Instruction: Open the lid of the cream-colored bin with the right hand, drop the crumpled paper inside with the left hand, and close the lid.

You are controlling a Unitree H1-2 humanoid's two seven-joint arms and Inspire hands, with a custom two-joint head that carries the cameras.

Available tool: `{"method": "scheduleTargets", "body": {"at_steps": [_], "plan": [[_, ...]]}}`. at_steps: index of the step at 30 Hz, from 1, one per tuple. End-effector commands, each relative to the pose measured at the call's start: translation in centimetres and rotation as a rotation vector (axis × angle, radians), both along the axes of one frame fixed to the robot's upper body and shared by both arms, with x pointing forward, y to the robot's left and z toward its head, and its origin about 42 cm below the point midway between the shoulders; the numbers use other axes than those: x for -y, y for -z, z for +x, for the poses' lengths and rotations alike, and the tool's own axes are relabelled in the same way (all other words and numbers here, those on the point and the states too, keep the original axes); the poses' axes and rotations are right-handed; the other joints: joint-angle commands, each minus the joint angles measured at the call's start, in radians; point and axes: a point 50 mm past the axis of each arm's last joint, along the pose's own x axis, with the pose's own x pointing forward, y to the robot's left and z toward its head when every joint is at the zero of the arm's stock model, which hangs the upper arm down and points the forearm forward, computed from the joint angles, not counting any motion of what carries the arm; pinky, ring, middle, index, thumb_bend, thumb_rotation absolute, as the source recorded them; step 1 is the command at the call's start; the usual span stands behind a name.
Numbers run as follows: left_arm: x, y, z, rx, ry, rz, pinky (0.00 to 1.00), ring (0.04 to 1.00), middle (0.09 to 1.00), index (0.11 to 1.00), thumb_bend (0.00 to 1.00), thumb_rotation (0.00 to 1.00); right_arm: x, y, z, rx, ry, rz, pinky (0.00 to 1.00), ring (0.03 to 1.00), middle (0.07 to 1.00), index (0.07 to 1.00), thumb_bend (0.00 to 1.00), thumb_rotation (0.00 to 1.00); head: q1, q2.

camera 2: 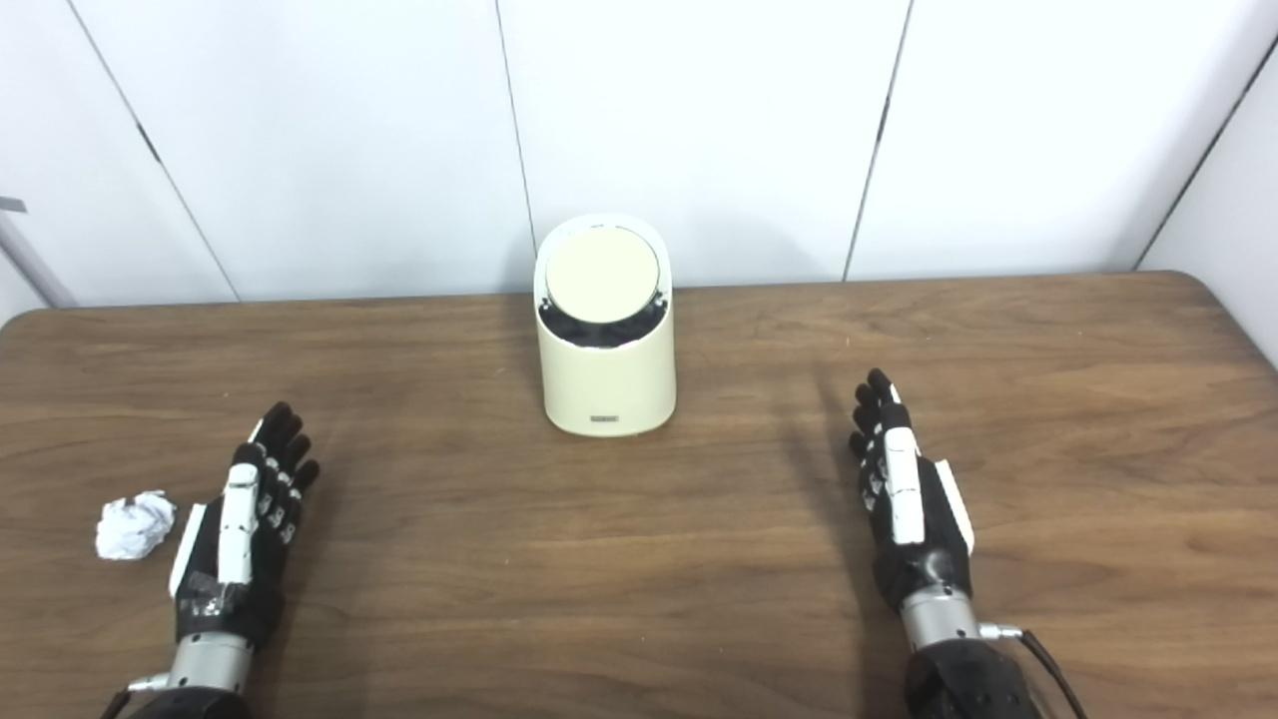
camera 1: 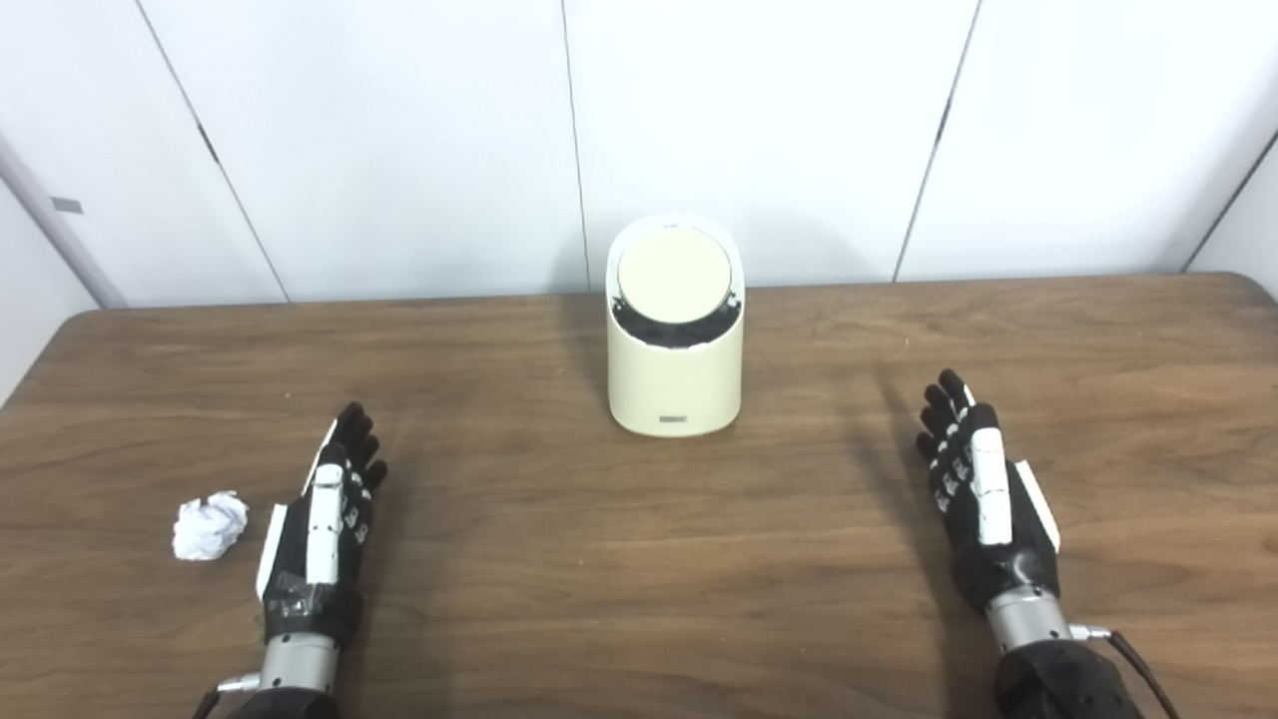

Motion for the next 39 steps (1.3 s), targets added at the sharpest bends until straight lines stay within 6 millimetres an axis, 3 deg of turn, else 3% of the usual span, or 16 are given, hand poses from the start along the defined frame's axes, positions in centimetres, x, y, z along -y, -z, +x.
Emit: {"method": "scheduleTargets", "body": {"at_steps": [1,19,27,39], "plan": [[-0.1,-0.7,0.5,0.024,0.009,0.015,1.00,0.990,0.980,0.979,0.48,0.92,-0.1,-1.3,0.6,0.049,-0.004,-0.001,1.00,0.987,0.975,0.968,0.48,1.00,0.000,0.002],[0.2,-0.4,0.6,0.019,0.014,0.029,1.00,0.989,0.985,0.981,0.47,0.92,0.0,-2.7,1.9,0.083,-0.006,-0.027,1.00,0.977,0.966,0.965,0.46,1.00,-0.011,-0.005],[0.2,-0.1,0.6,0.021,0.011,0.025,1.00,0.990,0.989,0.986,0.46,0.95,0.1,-5.4,4.4,0.124,-0.040,-0.151,1.00,0.957,0.959,0.954,0.48,0.90,-0.012,-0.016],[0.1,0.1,0.6,0.025,0.011,0.022,1.00,0.988,0.983,0.981,0.48,0.94,-0.8,-9.7,7.6,0.182,-0.106,-0.274,1.00,0.981,0.966,0.949,0.61,0.92,-0.019,-0.033]]}}
